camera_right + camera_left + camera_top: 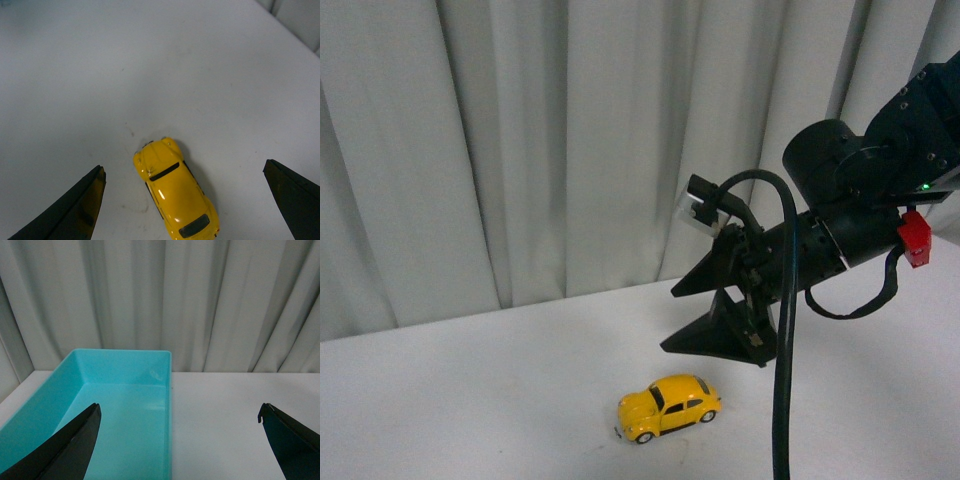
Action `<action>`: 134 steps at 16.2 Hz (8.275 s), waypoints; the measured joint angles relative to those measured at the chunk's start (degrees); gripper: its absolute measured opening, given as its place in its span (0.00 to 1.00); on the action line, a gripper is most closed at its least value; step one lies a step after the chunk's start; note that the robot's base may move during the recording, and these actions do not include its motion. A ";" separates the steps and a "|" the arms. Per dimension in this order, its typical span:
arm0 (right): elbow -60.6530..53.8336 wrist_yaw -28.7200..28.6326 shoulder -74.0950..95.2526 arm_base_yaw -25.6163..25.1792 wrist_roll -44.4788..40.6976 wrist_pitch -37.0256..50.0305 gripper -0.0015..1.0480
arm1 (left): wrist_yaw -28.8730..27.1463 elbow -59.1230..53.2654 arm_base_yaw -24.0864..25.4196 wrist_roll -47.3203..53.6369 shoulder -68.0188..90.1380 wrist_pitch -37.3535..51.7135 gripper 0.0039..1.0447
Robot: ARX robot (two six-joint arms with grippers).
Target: Wind up and store yellow beetle toy
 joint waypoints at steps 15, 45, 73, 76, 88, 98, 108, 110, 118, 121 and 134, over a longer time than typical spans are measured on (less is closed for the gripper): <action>21.22 7.23 21.55 -0.68 -44.44 -27.98 0.94 | 0.00 0.00 0.00 0.02 0.00 0.00 0.94; 10.73 2.99 18.36 -2.23 -36.04 -11.34 0.40 | 0.00 0.00 0.00 0.02 0.00 0.00 0.94; -3.32 4.96 11.41 -18.78 -44.04 -8.50 0.93 | 0.00 0.00 0.00 0.02 0.00 0.00 0.94; -3.32 4.94 11.41 -18.75 -43.56 -7.85 0.94 | 0.00 0.00 0.00 0.00 0.00 0.00 0.94; 1.66 0.76 3.80 -17.73 -36.02 -2.73 0.94 | 0.00 0.00 0.00 0.02 0.00 0.00 0.94; -19.87 23.10 -22.25 -12.20 -0.09 40.59 0.70 | 0.00 0.00 0.00 0.00 0.00 -0.02 0.94; -54.38 49.16 -71.73 6.38 53.29 45.79 0.02 | 0.22 0.00 0.00 0.02 -0.02 0.04 0.94; -58.31 49.40 -74.79 6.36 53.37 45.72 0.02 | -0.02 0.00 0.00 0.02 -0.02 0.00 0.94; -65.92 49.40 -88.76 6.36 53.51 40.13 0.02 | 0.00 0.00 0.00 0.02 -0.02 0.00 0.94; -67.25 49.40 -93.74 6.38 53.53 36.79 0.02 | 0.00 0.00 0.00 0.02 -0.02 0.00 0.94; -69.05 49.46 -116.17 6.36 53.55 17.42 0.02 | 0.02 0.00 0.00 0.02 0.00 0.00 0.94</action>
